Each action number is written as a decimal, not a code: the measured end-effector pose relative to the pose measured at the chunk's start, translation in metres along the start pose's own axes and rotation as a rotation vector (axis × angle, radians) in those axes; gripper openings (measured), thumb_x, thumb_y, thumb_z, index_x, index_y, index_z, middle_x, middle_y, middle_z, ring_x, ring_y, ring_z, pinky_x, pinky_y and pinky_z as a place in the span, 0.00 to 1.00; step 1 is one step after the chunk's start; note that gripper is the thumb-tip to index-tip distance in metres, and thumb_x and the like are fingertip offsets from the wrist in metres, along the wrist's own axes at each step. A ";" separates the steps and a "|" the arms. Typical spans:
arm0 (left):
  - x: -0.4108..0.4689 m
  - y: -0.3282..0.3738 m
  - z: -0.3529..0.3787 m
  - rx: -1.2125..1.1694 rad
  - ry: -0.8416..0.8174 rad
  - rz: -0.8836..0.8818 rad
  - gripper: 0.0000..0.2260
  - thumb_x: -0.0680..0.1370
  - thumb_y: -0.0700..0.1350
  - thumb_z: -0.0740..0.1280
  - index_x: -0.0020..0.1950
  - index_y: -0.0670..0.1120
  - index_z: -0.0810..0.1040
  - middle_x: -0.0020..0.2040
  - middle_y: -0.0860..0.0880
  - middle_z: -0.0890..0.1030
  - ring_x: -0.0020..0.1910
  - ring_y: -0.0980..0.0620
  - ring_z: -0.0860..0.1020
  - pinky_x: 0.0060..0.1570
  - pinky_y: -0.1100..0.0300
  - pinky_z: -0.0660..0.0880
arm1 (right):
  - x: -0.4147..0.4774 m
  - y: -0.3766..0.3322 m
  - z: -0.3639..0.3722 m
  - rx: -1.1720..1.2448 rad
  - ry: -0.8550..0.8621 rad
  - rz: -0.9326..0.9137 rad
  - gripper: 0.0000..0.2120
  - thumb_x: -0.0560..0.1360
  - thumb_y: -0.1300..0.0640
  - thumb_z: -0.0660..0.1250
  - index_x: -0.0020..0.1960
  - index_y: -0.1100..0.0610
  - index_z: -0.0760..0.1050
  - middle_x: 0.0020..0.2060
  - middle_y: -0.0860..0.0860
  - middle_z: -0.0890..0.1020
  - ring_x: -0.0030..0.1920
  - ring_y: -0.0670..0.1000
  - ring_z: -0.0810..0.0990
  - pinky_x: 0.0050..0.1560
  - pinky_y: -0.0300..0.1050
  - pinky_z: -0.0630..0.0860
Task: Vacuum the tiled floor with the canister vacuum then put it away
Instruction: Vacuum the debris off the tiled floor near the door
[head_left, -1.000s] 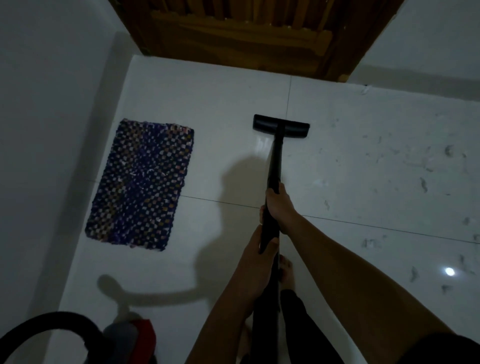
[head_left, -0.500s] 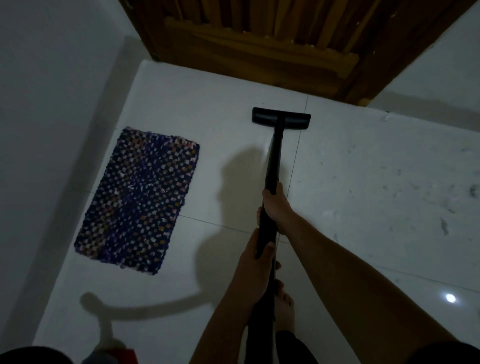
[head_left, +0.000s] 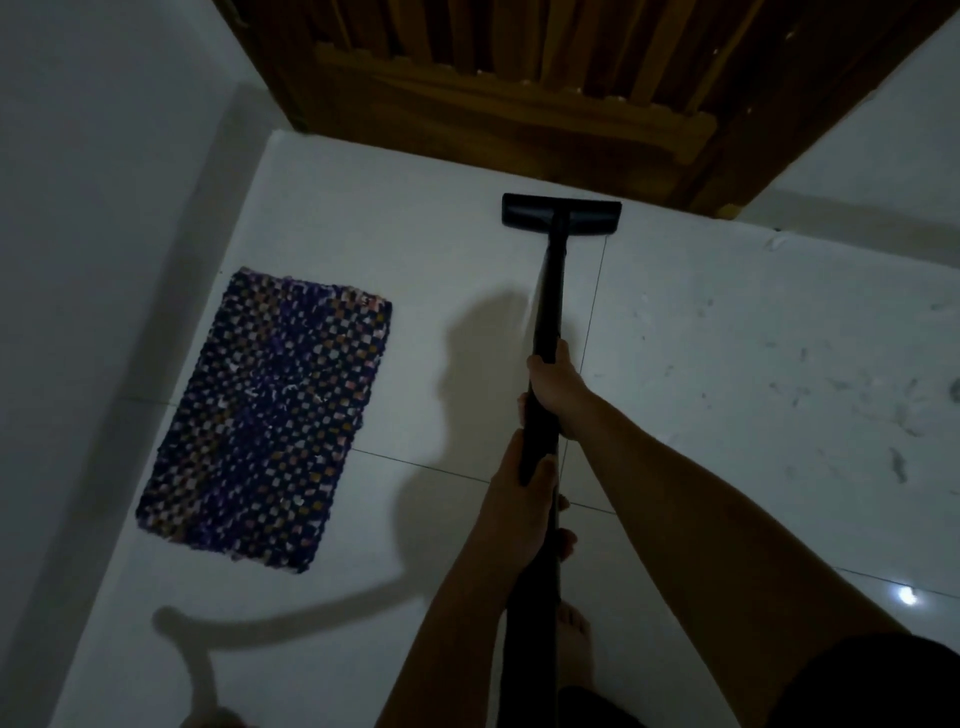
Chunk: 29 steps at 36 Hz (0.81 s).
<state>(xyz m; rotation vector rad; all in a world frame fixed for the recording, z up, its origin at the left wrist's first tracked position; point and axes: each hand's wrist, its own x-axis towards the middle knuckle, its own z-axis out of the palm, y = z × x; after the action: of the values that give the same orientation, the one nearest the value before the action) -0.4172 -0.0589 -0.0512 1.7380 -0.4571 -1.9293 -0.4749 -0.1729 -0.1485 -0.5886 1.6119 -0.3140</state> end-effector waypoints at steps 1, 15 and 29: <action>-0.004 -0.004 0.001 -0.002 0.003 -0.001 0.15 0.82 0.46 0.56 0.69 0.55 0.65 0.36 0.45 0.71 0.21 0.54 0.71 0.21 0.64 0.71 | -0.003 0.006 -0.001 -0.008 0.000 0.003 0.28 0.82 0.56 0.53 0.78 0.42 0.47 0.35 0.56 0.74 0.21 0.50 0.72 0.20 0.40 0.71; -0.088 -0.091 0.022 0.149 0.048 0.057 0.20 0.81 0.45 0.58 0.73 0.55 0.62 0.37 0.46 0.78 0.27 0.53 0.75 0.28 0.59 0.73 | -0.096 0.097 -0.021 -0.082 0.090 -0.075 0.23 0.82 0.54 0.53 0.77 0.49 0.55 0.37 0.52 0.74 0.27 0.51 0.74 0.27 0.41 0.73; -0.165 -0.152 0.038 0.135 -0.076 0.053 0.17 0.82 0.44 0.56 0.70 0.54 0.65 0.33 0.47 0.75 0.18 0.59 0.73 0.21 0.65 0.72 | -0.155 0.187 -0.039 0.020 0.163 -0.007 0.20 0.81 0.54 0.54 0.73 0.52 0.59 0.39 0.57 0.74 0.29 0.53 0.75 0.35 0.50 0.77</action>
<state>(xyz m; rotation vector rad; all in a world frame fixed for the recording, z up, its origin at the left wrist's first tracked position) -0.4658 0.1565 0.0045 1.7206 -0.6680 -1.9729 -0.5421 0.0612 -0.1115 -0.5655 1.7616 -0.3914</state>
